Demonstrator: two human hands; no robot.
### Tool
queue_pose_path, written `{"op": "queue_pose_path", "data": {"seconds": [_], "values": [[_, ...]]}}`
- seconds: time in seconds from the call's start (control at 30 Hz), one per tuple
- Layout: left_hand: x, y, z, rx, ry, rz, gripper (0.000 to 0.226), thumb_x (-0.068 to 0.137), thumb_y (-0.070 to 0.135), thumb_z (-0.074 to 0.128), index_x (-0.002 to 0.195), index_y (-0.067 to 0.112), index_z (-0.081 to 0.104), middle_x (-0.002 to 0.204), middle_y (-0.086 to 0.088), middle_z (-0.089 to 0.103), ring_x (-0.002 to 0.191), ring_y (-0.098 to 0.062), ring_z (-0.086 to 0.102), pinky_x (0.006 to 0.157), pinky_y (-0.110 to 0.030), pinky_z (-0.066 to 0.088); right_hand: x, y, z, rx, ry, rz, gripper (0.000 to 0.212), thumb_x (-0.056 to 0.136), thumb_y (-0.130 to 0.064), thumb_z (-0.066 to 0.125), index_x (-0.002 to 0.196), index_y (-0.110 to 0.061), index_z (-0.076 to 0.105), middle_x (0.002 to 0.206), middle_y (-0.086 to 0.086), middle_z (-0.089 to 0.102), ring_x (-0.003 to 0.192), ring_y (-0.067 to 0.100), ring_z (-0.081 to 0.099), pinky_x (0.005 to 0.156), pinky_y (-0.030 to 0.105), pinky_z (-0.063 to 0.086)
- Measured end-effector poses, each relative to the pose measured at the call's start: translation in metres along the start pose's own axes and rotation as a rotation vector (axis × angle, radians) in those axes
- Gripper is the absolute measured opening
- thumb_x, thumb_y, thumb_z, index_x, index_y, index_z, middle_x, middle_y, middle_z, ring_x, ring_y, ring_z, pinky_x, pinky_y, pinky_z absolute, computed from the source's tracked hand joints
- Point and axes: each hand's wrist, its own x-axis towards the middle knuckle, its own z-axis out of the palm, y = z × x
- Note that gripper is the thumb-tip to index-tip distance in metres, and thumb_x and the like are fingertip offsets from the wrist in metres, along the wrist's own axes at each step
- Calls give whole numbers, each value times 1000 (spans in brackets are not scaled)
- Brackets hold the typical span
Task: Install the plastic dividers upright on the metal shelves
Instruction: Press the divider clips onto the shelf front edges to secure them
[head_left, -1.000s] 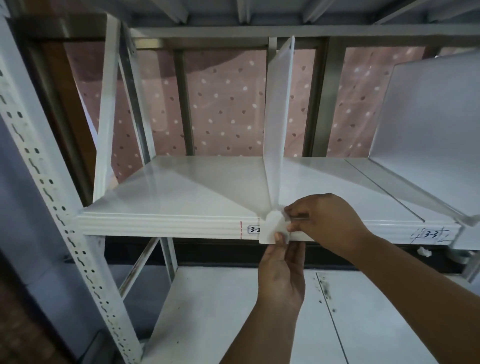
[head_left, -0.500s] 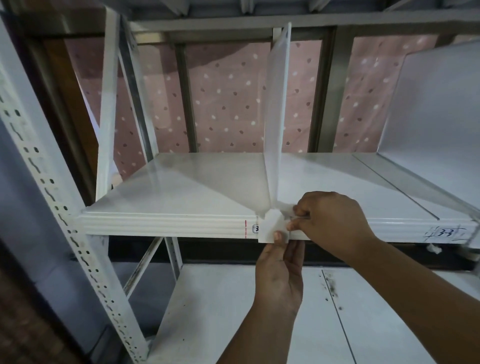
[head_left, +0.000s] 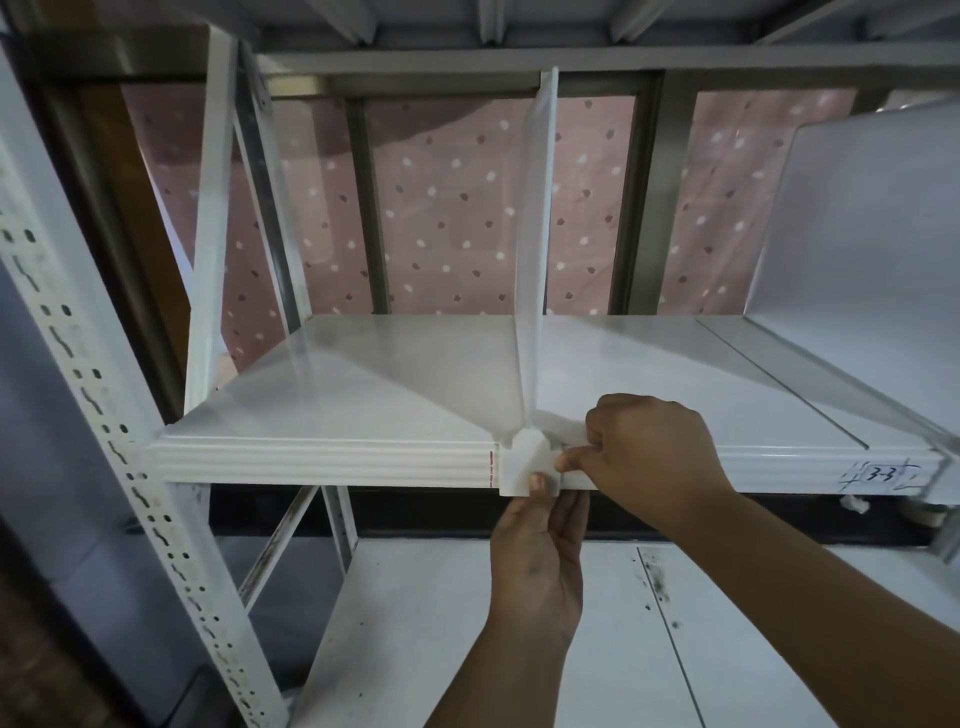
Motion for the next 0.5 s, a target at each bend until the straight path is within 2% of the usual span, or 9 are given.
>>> {"op": "queue_pose_path", "data": {"seconds": [0.1,0.27,0.4,0.5], "values": [[-1,2,0,7,12,5,32,98,13,66,129,3,68,123,-19,75,111,-29,75,91,-40,63,0,-3,1,-40,7,8,55,74,-70,62,61,-18,52,63,-3,51,54,20,52,50,24,33],[-2,6,0,13,13,13,38,92,14,69,128,3,68,122,-19,76,110,-29,75,87,-38,64,-2,-8,1,-74,13,18,63,72,-72,62,53,-21,31,54,-6,36,46,17,42,47,23,23],[2,8,-4,39,-4,37,36,92,14,69,125,2,70,121,-18,76,110,-29,75,91,-39,62,-3,-13,-1,-82,15,30,56,74,-70,61,56,-22,37,54,-9,30,44,16,41,47,22,19],[5,6,-4,49,-8,48,42,85,17,71,125,3,71,120,-18,77,108,-27,76,88,-38,63,-5,-14,2,-66,22,53,56,73,-71,59,56,-23,36,55,-8,30,46,17,41,47,23,20]]}}
